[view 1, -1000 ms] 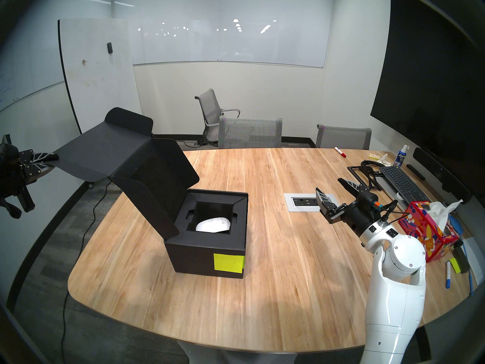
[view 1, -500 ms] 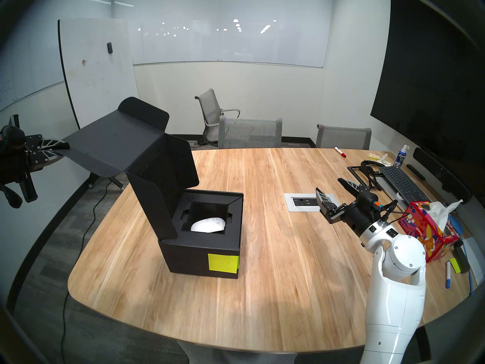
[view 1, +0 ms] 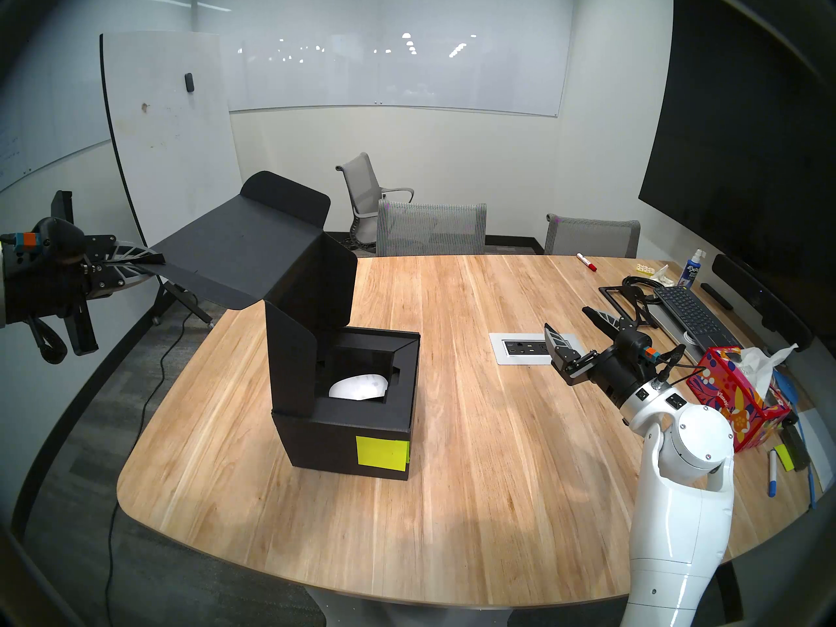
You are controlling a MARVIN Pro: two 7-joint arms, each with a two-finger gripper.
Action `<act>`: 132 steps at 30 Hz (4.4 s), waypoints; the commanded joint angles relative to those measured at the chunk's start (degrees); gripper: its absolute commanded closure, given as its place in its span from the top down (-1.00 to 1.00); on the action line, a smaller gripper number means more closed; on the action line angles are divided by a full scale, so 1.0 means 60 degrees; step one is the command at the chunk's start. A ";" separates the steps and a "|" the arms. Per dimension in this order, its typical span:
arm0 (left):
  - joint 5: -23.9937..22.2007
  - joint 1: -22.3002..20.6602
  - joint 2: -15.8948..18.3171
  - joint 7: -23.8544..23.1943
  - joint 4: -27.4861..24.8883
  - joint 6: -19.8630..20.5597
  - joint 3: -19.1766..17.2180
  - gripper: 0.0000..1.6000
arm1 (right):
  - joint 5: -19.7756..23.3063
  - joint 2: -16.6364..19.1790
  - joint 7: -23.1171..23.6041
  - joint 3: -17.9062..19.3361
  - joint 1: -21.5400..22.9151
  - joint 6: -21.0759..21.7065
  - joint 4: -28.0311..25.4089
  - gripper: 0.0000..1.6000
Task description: Open the box and place the mouse inside
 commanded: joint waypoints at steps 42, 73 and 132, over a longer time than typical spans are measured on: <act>0.0286 -0.1610 0.4641 0.0175 -0.0048 -0.1075 0.0832 -1.00 | 0.0076 0.0016 -0.0012 0.0018 0.0095 -0.0043 -0.0192 1.00; 0.0062 -0.2256 0.5162 0.0479 -0.0048 -0.3060 0.2521 -1.00 | 0.0072 0.0016 -0.0011 0.0018 0.0096 -0.0043 -0.0189 1.00; -0.0496 -0.3738 0.5268 0.3220 -0.0048 -0.4018 0.5797 1.00 | 0.0043 0.0016 -0.0002 0.0016 0.0109 -0.0043 -0.0159 1.00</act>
